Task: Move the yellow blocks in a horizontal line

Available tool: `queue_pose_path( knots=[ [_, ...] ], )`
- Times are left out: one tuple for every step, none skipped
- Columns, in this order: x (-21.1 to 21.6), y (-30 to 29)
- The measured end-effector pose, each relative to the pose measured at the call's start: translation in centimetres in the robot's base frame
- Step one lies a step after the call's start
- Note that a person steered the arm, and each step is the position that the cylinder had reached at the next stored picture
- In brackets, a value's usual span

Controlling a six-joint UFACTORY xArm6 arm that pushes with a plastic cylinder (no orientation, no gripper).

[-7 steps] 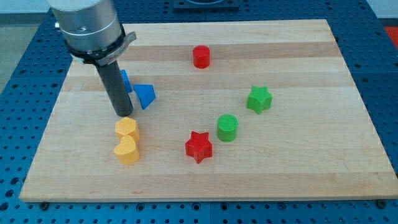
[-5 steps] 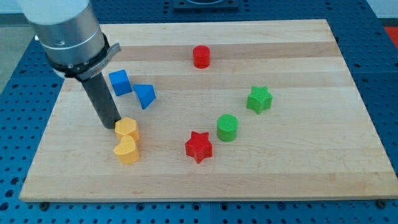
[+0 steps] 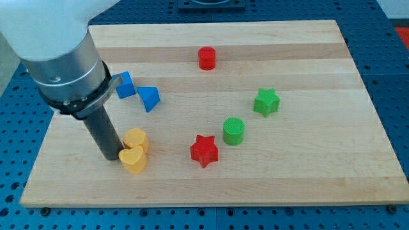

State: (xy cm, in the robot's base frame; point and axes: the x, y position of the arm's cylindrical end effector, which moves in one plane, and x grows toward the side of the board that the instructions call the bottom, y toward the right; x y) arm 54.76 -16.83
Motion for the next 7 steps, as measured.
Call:
queue_pose_path(
  knots=[
    [-0.4, 1.4],
    [-1.3, 3.4],
    [-1.3, 3.5],
    [-1.1, 3.5],
    [-1.1, 5.0],
    [-1.1, 5.6],
    [-1.1, 5.9]
  ],
)
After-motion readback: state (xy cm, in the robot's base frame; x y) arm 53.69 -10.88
